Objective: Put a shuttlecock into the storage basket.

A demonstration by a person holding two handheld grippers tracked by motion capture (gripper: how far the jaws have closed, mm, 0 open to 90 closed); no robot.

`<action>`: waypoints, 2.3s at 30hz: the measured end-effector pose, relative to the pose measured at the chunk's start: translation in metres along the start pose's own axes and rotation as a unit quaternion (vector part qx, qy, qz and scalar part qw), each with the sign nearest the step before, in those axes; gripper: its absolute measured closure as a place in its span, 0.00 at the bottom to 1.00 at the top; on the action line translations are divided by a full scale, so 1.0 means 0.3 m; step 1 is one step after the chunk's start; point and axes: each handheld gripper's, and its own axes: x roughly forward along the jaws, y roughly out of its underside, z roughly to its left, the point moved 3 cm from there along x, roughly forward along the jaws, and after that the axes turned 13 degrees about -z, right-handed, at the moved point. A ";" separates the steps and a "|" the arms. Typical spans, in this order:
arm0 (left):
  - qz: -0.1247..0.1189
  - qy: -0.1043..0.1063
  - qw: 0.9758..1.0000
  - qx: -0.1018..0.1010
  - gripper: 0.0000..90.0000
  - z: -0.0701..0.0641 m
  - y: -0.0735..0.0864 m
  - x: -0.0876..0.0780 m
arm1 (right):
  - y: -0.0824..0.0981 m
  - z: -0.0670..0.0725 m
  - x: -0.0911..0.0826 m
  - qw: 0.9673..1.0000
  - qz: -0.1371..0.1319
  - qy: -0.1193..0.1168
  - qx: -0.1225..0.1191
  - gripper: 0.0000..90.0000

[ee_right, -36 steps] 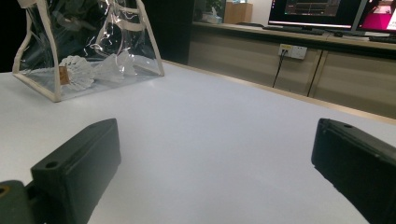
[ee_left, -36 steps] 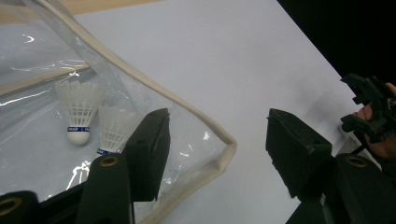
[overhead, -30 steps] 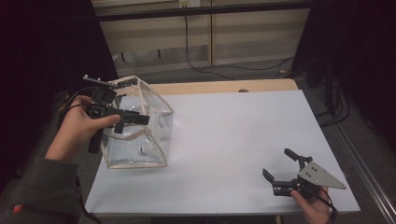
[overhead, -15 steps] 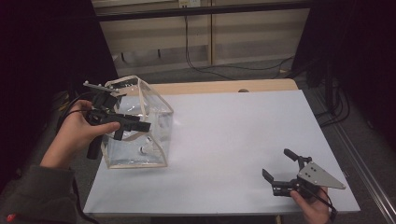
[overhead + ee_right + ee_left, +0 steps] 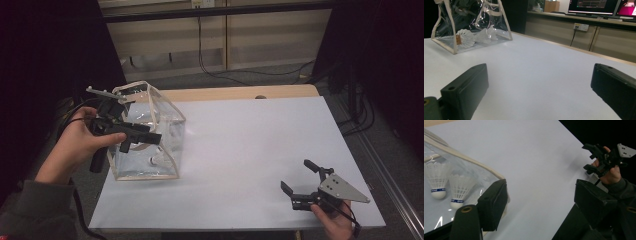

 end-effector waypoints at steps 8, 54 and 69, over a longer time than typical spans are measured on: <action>0.007 0.012 1.000 -0.002 0.29 -0.010 0.022 0.006 | -0.001 0.000 0.000 1.000 0.000 0.000 -0.002 0.01; 0.025 0.044 0.998 0.043 0.14 0.006 0.136 0.109 | -0.002 0.000 -0.002 1.000 -0.002 0.002 0.000 0.01; 0.019 0.055 0.996 0.061 0.12 0.014 0.180 0.131 | -0.003 0.001 -0.003 1.000 -0.003 0.001 -0.001 0.01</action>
